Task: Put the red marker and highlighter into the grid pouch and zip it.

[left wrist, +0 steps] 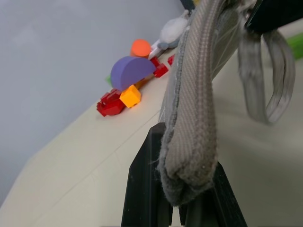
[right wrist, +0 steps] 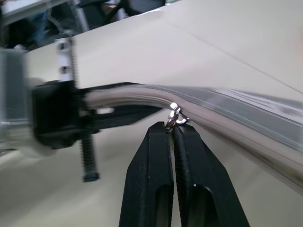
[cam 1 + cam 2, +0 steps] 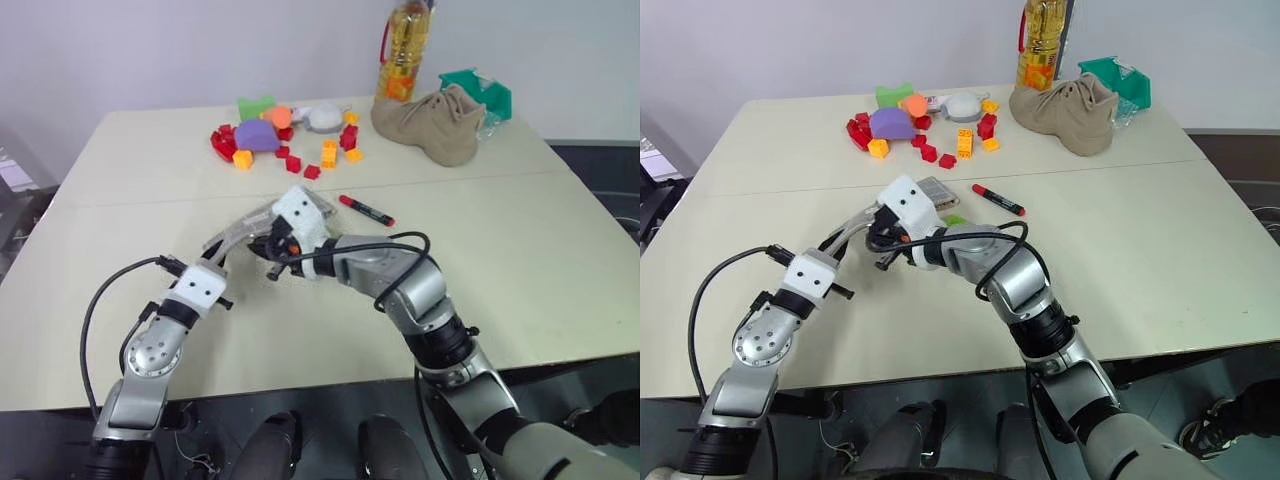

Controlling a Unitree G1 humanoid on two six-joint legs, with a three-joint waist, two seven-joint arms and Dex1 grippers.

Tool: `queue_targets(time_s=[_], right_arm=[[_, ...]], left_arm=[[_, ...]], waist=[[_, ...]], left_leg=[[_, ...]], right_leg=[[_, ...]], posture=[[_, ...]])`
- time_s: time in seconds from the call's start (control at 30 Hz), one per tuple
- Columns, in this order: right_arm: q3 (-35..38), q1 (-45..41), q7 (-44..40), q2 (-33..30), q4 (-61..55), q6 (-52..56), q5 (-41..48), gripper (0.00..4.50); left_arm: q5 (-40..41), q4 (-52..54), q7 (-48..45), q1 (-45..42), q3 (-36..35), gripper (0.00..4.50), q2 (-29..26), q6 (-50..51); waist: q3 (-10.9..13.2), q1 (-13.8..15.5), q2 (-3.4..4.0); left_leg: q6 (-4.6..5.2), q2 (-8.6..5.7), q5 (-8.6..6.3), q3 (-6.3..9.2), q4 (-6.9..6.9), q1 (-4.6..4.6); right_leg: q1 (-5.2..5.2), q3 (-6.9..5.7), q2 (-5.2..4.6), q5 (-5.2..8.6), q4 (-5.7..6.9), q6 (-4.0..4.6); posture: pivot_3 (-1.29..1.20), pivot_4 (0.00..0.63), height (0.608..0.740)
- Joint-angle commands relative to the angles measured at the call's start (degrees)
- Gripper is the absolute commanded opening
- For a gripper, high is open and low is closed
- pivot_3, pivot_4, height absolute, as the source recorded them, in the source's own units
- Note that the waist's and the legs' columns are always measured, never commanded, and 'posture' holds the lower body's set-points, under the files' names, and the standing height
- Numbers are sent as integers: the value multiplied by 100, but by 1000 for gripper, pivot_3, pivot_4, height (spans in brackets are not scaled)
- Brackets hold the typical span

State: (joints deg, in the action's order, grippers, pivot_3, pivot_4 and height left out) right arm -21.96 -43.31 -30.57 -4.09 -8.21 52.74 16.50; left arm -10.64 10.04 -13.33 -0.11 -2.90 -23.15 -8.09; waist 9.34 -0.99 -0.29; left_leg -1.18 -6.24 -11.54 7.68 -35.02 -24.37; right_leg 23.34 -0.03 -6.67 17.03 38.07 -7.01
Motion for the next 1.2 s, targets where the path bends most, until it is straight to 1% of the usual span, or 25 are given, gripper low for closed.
queue_targets(time_s=[0.03,0.3,0.4,0.43,0.47,0.5,0.57,0.73,0.8,1.0,1.13,1.2], right_arm=[[-188,-172,-235,2,-282,-127,44,39],[-188,-150,-320,-106,-310,-131,27,39],[40,-47,-426,-346,-411,-155,105,1044],[93,-16,-434,-423,-445,-163,106,1460],[159,36,-437,-563,-485,-198,76,2113],[227,95,-450,-718,-527,-222,51,2548],[411,263,-394,-1124,-517,-288,-96,3615],[791,559,-93,-1676,-30,-442,-387,3615],[908,614,34,-1762,236,-524,-505,3615],[1160,635,149,-1665,1025,-725,-566,3615],[1242,670,135,-1582,1290,-744,-540,3615],[1285,683,118,-1552,1347,-748,-518,3092]], left_arm=[[-24,230,-1,-2,51,0,-6,-134],[23,243,40,6,31,0,69,-52],[104,204,48,-56,-64,0,108,81],[121,193,54,-71,-99,0,112,114],[140,164,67,-99,-151,0,105,158],[154,137,82,-124,-201,0,92,201],[123,34,145,-186,-319,0,30,290],[11,-188,214,-283,-389,0,-56,449],[-27,-286,240,-326,-358,0,-59,456],[-149,-589,401,-534,-200,0,41,447],[-210,-741,501,-696,-132,0,130,487],[-223,-790,545,-754,-84,0,170,496]], waist=[[0,1,0],[0,6,0],[0,14,0],[0,20,0],[0,21,-1],[0,24,-1],[-1,39,-2],[-1,26,-2],[-1,9,-2],[0,19,-3],[0,27,-3],[0,28,-3]], left_leg=[[0,0,0,0,0,0],[0,-1,0,1,-1,0],[0,-1,0,1,-1,0],[0,-1,0,1,-2,0],[0,-1,0,1,-2,0],[0,-1,0,1,-4,0],[1,-3,0,2,-4,0],[0,-3,0,1,-2,-1],[0,-1,0,0,-1,-1],[0,-1,1,-2,-3,-1],[0,-3,1,-2,-5,-2],[0,-3,1,-2,-5,-2]], right_leg=[[0,0,0,0,0,0],[1,0,0,0,0,0],[0,-1,0,0,0,0],[1,-1,0,0,0,0],[1,-2,-1,0,-1,0],[0,-2,-1,0,-1,0],[0,-4,-2,0,-3,0],[-16,-5,-2,0,-2,-1],[-16,-4,-1,0,-2,-1],[-17,-3,-1,0,-1,-1],[-19,-2,-3,0,-2,-1],[-19,-3,-3,0,-2,-1]], posture=[[0,150,740],[0,150,740],[0,150,740],[0,150,740],[0,150,740],[0,150,740],[0,150,740],[0,150,740],[0,150,740],[0,150,740],[0,150,740],[0,150,740]])
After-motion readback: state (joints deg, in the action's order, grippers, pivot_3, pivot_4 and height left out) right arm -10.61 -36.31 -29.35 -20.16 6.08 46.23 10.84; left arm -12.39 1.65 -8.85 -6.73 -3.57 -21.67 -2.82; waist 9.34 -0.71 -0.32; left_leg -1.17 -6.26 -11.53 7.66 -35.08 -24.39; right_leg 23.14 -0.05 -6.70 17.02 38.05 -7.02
